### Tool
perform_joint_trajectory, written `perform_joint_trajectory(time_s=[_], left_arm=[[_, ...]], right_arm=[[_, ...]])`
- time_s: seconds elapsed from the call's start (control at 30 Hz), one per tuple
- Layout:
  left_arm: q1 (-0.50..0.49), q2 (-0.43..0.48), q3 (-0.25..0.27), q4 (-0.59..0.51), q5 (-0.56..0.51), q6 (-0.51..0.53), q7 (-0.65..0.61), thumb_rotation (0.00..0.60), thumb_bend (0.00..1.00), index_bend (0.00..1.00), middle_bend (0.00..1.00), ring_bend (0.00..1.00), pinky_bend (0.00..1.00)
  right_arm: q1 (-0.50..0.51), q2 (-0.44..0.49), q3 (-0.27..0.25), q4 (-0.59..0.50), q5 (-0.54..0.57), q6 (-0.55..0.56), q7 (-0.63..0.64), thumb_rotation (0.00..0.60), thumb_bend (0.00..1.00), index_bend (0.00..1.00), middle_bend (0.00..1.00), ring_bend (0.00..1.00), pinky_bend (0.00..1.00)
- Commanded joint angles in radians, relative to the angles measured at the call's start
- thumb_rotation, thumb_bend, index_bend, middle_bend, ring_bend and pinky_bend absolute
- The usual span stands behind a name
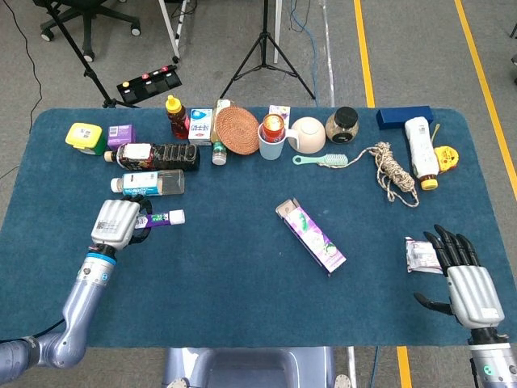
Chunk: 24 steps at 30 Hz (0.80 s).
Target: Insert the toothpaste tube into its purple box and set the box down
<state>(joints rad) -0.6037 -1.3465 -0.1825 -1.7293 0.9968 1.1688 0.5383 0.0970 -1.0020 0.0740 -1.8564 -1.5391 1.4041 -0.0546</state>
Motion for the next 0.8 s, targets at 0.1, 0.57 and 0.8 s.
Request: perform_joint_trajectory(time_s=[0.1, 0.57, 0.8], left_arm=[[-0.001, 0.072, -0.023, -0.076, 0.016, 0.014, 0.001, 0.600, 0.34, 0.54, 0.38, 0.36, 0.60], [-0.011, 0.164, -0.038, -0.158, 0.009, 0.008, -0.021, 0.600, 0.34, 0.54, 0.38, 0.36, 0.60], [-0.009, 0.180, -0.034, -0.167, 0.017, 0.007, -0.048, 0.600, 0.34, 0.54, 0.38, 0.36, 0.60]], right_arm=[[0.100, 0.016, 0.026, -0.066, 0.088, -0.162, -0.046, 0.600, 0.00, 0.03, 0.00, 0.00, 0.00], [0.302, -0.248, 0.083, -0.158, 0.385, -0.282, -0.502, 0.600, 0.00, 0.03, 0.00, 0.00, 0.00], [0.360, -0.403, 0.086, -0.162, 0.492, -0.210, -0.681, 0.600, 0.00, 0.03, 0.00, 0.00, 0.00]])
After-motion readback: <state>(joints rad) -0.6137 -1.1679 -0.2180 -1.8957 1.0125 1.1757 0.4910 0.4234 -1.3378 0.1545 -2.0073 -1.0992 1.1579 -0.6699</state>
